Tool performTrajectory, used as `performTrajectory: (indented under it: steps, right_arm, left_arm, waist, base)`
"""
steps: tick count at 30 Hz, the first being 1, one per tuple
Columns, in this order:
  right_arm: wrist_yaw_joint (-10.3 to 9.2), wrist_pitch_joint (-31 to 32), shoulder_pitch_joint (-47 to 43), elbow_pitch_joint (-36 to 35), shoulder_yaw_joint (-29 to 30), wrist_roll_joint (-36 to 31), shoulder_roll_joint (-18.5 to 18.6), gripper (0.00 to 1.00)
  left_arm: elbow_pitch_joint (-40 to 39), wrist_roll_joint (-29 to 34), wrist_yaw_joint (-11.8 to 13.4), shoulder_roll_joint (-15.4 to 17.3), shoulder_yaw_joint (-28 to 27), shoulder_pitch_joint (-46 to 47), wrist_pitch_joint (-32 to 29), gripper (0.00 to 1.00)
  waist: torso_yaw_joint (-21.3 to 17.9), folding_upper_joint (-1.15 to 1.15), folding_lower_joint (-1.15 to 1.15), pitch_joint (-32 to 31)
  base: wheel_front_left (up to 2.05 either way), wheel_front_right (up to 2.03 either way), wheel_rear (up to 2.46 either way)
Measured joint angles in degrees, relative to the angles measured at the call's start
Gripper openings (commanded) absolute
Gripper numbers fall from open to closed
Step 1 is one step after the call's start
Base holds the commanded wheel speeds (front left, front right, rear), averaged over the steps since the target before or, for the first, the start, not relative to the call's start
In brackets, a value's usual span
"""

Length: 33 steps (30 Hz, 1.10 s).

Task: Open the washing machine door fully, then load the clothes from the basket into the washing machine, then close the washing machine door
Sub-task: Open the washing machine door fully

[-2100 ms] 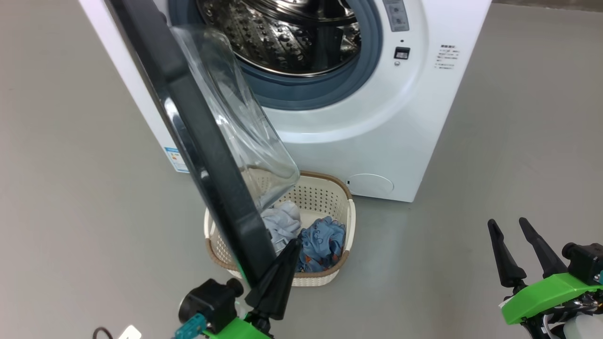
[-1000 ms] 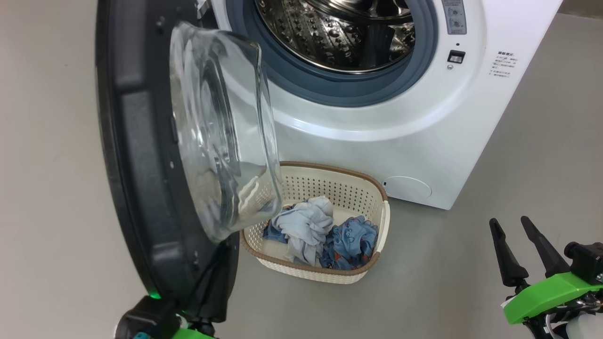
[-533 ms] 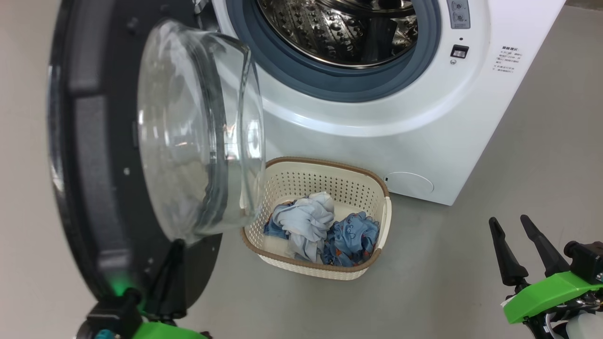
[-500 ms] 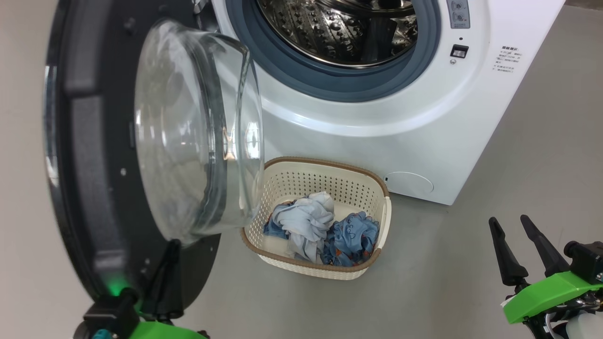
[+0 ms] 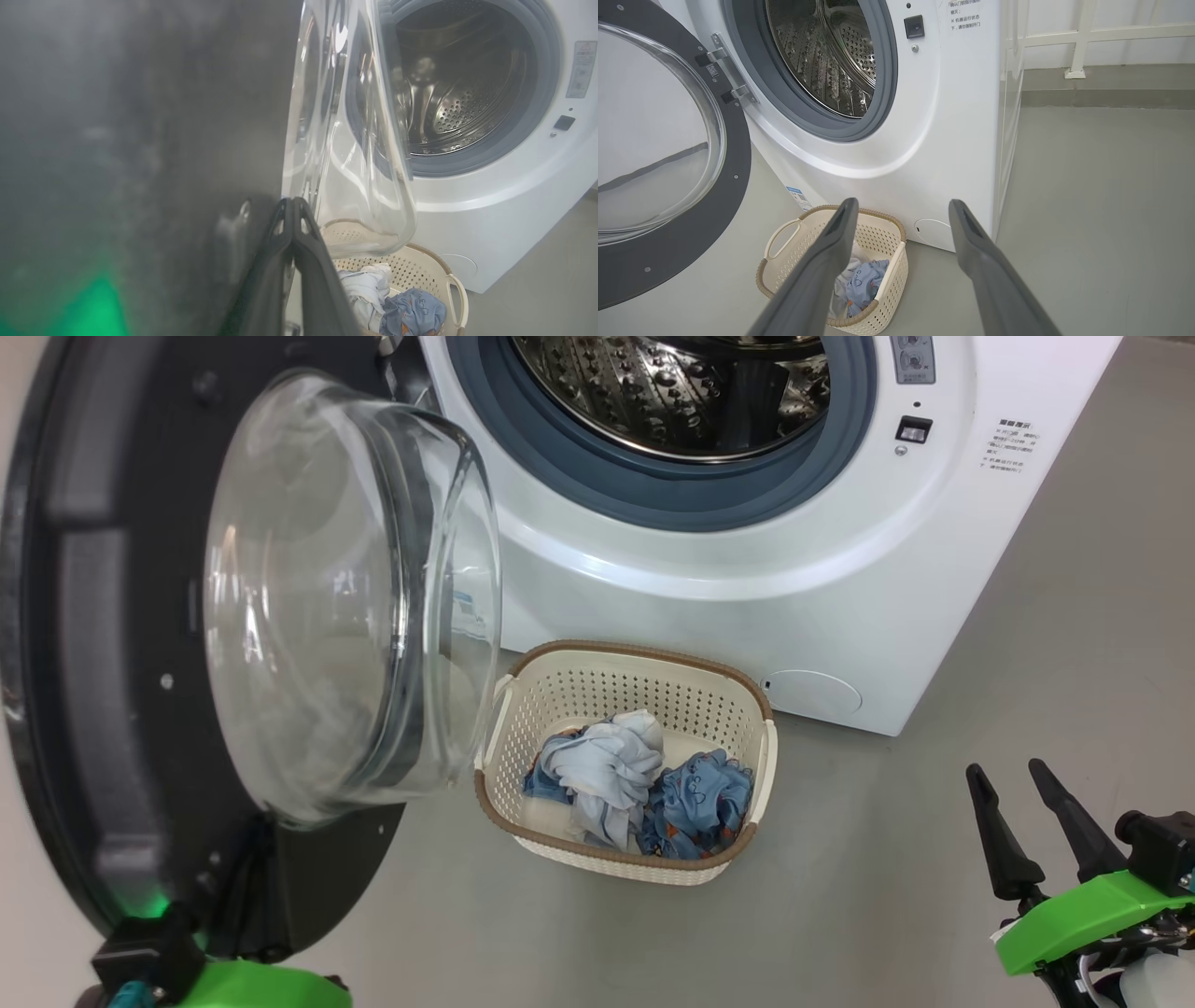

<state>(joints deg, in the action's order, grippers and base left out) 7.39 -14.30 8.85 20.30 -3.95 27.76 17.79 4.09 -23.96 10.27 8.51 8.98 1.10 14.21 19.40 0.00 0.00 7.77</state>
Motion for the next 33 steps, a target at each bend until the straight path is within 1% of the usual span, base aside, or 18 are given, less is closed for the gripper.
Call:
performTrajectory:
  steps: [17,26,33]
  right_arm:
    - [0.0,0.0,0.07,0.0,-0.31,0.04,0.34,1.0]
    - [0.0,0.0,0.63,-0.12,-0.62,0.04,0.85,1.0]
    - [0.0,0.0,0.66,-0.14,-0.59,0.05,1.32,1.0]
  left_arm:
    - [5.58,-0.55,0.57,1.41,-7.73,3.1,0.01,0.0]
    - [9.55,0.96,0.56,2.01,-12.71,6.4,0.11,0.0]
    - [12.7,1.81,0.01,2.87,-16.79,8.99,0.25,0.0]
  waist:
    - [-0.06,0.0,0.0,0.59]
    - [-0.46,0.0,0.0,1.35]
    - [-0.83,0.0,0.0,2.08]
  base:
    - [0.0,0.0,0.0]
    - [0.0,0.0,0.0]
    - [0.0,0.0,0.0]
